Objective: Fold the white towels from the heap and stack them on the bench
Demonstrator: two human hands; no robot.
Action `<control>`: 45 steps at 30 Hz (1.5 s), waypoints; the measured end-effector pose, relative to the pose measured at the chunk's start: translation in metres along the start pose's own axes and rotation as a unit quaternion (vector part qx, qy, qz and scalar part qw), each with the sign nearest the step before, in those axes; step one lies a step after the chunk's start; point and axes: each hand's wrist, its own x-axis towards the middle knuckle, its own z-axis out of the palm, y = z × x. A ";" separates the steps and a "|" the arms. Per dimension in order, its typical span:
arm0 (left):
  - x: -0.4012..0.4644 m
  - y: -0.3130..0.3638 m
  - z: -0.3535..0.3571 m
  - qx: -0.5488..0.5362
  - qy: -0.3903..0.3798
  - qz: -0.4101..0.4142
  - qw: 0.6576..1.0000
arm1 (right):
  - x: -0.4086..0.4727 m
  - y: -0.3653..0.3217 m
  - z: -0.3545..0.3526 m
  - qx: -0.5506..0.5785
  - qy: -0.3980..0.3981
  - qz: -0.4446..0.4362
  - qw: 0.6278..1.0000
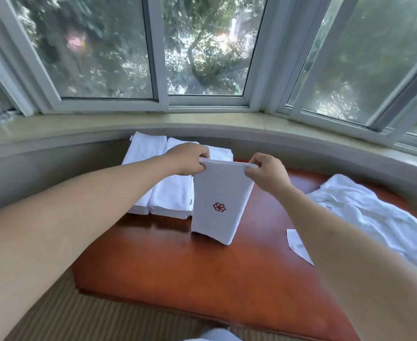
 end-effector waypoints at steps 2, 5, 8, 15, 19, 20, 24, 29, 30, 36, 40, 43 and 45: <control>0.003 0.002 -0.011 -0.017 0.007 -0.007 1.000 | 0.005 -0.006 -0.003 0.011 0.013 -0.004 1.000; 0.015 0.007 -0.027 0.012 0.027 0.003 1.000 | 0.018 -0.011 -0.009 0.034 0.038 -0.008 0.999; 0.031 0.012 -0.040 -0.004 0.052 0.005 0.999 | 0.037 -0.015 -0.017 0.058 0.064 -0.013 0.996; 0.073 0.017 -0.064 -0.009 0.136 -0.020 0.990 | 0.094 -0.017 -0.027 0.072 0.111 -0.029 0.991; 0.099 0.010 -0.060 -0.028 0.156 -0.061 0.985 | 0.126 -0.012 -0.020 0.064 0.112 -0.033 0.991; 0.106 0.007 -0.057 -0.032 0.155 -0.068 0.985 | 0.134 -0.010 -0.017 0.058 0.111 -0.033 0.992; 0.132 -0.014 -0.041 -0.050 0.136 -0.092 0.985 | 0.157 0.002 0.002 0.042 0.069 -0.027 0.996; 0.165 -0.042 -0.021 -0.056 0.095 -0.112 0.988 | 0.178 0.015 0.028 0.037 0.041 -0.021 0.998; 0.171 -0.047 -0.018 -0.059 0.087 -0.115 0.988 | 0.185 0.017 0.032 0.040 0.037 -0.016 0.998; 0.214 -0.080 0.002 -0.090 0.056 -0.128 0.986 | 0.222 0.034 0.061 0.040 -0.002 0.023 0.999; 0.249 -0.110 0.024 -0.101 0.032 -0.129 0.986 | 0.254 0.049 0.088 0.040 -0.029 0.052 0.997; 0.276 -0.135 0.045 -0.134 -0.004 -0.144 0.981 | 0.277 0.063 0.113 0.041 -0.050 0.069 0.995; 0.296 -0.151 0.059 -0.142 -0.018 -0.153 0.978 | 0.294 0.073 0.130 0.038 -0.057 0.082 0.994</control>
